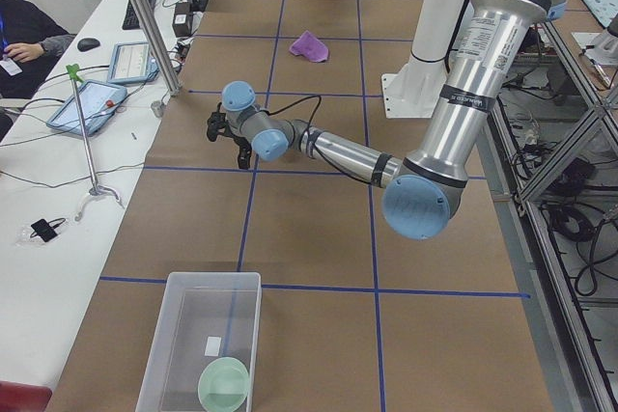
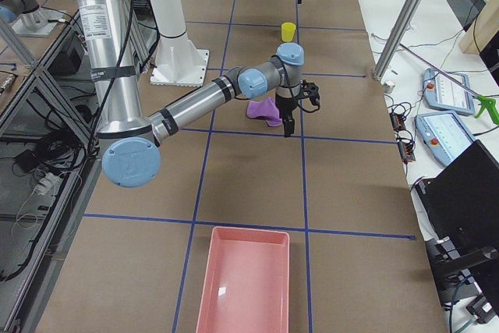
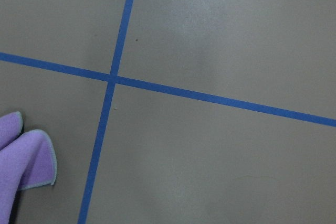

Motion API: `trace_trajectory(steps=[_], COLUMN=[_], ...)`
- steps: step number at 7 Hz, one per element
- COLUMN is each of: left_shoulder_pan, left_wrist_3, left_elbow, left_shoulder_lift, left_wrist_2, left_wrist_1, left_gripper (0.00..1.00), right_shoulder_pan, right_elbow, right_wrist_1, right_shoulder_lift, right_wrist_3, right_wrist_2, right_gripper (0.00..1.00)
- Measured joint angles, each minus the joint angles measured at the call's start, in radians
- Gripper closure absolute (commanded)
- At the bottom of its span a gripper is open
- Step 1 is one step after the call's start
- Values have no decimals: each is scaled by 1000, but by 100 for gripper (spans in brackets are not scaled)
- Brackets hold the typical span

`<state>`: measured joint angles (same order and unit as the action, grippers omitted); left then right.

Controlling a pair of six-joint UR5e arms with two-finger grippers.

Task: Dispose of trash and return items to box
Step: 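Reach the left gripper to the yellow cup and grasp it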

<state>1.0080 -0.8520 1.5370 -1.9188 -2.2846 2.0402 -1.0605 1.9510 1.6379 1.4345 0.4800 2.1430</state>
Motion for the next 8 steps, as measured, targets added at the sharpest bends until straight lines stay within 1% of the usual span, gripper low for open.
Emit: trace_trajectory(steps=[1, 2, 3, 4, 5, 8], left_shoulder_pan=[-79, -124, -142, -148, -150, -151], left_wrist_3=[-55, -79, -88, -90, -91, -91], left_elbow=[-1, -2, -1, 0, -2, 7], left_shoulder_lift=[-23, -40, -47, -51, -52, -53], left_wrist_2=[62, 92, 100, 101, 101, 102], left_wrist_1=[0, -1, -1, -1, -2, -1], left_gripper=[3, 7, 34, 90, 100, 100], right_shoulder_pan=[0, -1, 0, 0, 0, 0], right_elbow=[0, 0, 0, 0, 0, -1], right_wrist_1=[0, 0, 0, 0, 0, -1], right_shoulder_lift=[1, 1, 1, 1, 0, 0], right_wrist_3=[0, -1, 0, 0, 0, 0], right_wrist_2=[0, 0, 0, 0, 0, -1], right_gripper=[0, 0, 0, 0, 0, 0])
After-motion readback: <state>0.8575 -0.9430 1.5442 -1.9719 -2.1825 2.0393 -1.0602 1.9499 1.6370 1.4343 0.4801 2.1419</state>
